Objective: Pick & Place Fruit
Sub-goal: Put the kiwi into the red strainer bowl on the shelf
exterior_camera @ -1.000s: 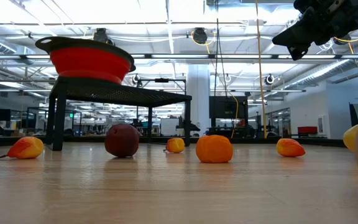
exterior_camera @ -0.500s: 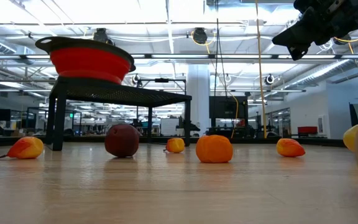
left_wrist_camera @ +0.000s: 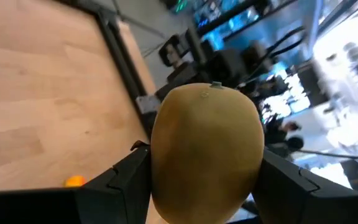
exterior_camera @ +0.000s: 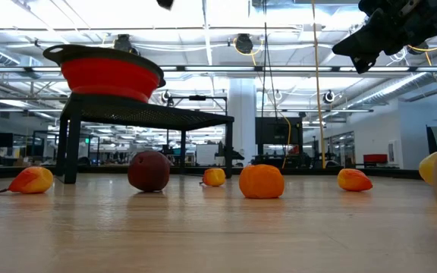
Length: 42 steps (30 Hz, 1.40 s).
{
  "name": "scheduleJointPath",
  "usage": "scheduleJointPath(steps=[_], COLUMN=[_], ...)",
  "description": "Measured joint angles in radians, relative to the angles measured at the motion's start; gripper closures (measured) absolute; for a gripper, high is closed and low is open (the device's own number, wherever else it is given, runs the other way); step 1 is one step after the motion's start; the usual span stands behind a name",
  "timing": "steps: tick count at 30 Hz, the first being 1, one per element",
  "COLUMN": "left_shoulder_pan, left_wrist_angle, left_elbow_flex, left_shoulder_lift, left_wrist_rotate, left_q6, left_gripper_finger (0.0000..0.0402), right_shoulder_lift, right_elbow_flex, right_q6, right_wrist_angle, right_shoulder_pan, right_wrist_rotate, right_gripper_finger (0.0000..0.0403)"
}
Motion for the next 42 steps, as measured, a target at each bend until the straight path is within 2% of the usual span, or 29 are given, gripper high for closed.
scheduleJointPath(steps=[8,13,20,25,33,42], left_shoulder_pan=[0.152,0.236,0.328,0.393,0.471,0.539], left_wrist_angle=[-0.093,-0.191,-0.537,-0.84,-1.182,-1.485], left_elbow_flex=[-0.001,0.002,0.096,0.223,0.338,0.356], left_shoulder_lift=[-0.015,-0.078,-0.169,-0.169,-0.168,-0.169], left_wrist_rotate=[0.235,0.298,0.302,0.293,0.229,0.212], left_q6=[0.055,0.118,0.237,0.292,0.308,0.277], left_gripper_finger=[0.0179,0.0179,0.0179,0.0179,0.0179,0.0179], right_shoulder_lift=[0.0,0.0,0.007,0.011,0.018,0.018], right_elbow_flex=[0.0,0.0,-0.001,-0.001,-0.001,-0.001], right_q6=[0.0,0.0,0.001,0.003,0.003,0.003], right_wrist_angle=[0.0,-0.001,0.0,0.0,0.0,0.0], right_shoulder_pan=[0.0,0.0,0.0,0.0,0.0,0.0], right_wrist_rotate=[0.0,0.001,0.005,0.005,0.005,0.005], right_gripper_finger=[0.0403,0.0403,0.0403,0.0403,0.0403,0.0403])
